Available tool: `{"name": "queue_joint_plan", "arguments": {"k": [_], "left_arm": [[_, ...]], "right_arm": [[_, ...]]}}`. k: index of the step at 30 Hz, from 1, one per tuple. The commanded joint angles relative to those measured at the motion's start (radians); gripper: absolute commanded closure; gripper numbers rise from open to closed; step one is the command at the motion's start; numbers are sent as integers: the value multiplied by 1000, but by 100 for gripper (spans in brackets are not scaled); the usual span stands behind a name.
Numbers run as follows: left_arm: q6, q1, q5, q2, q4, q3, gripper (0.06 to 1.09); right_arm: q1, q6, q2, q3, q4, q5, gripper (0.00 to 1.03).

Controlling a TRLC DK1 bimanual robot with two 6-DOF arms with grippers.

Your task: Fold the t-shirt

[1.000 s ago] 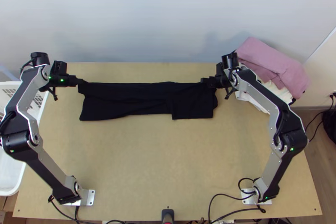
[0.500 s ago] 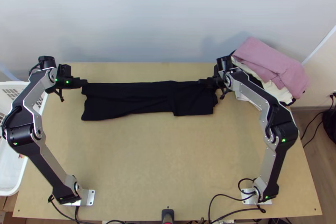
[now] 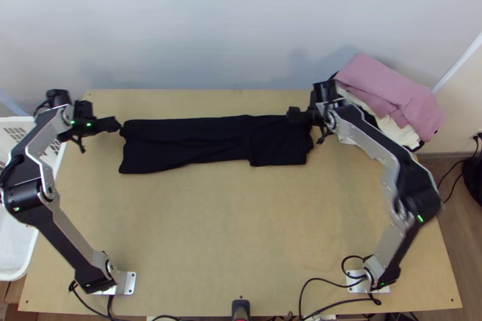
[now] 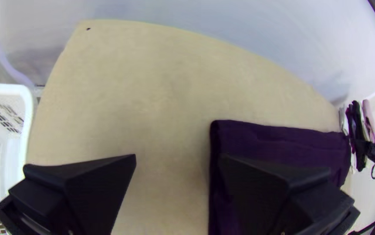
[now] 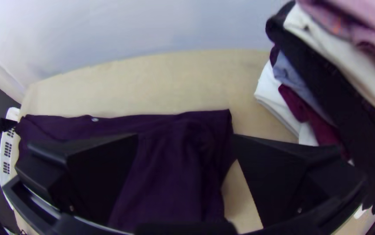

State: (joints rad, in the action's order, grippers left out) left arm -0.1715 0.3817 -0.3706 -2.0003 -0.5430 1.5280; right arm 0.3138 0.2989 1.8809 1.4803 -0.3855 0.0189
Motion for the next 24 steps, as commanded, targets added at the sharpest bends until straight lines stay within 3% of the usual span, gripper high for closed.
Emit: {"name": "queue_joint_plan", "arguments": {"k": [1, 5, 7, 13, 24], "left_arm": [[18, 56, -33, 51, -6, -35, 12], [9, 103, -97, 69, -31, -71, 12], [-13, 120, -157, 75, -57, -92, 17], [-29, 164, -352, 87, -133, -150, 17], [-72, 141, -427, 49, -138, -215, 17]], "right_arm": [[50, 14, -163, -40, 16, 12, 3], [74, 65, -263, -57, -12, 15, 4], [76, 77, -293, -55, -46, 15, 4], [64, 74, -325, -72, -133, -42, 4], [19, 69, -318, -49, -191, -94, 4]]}}
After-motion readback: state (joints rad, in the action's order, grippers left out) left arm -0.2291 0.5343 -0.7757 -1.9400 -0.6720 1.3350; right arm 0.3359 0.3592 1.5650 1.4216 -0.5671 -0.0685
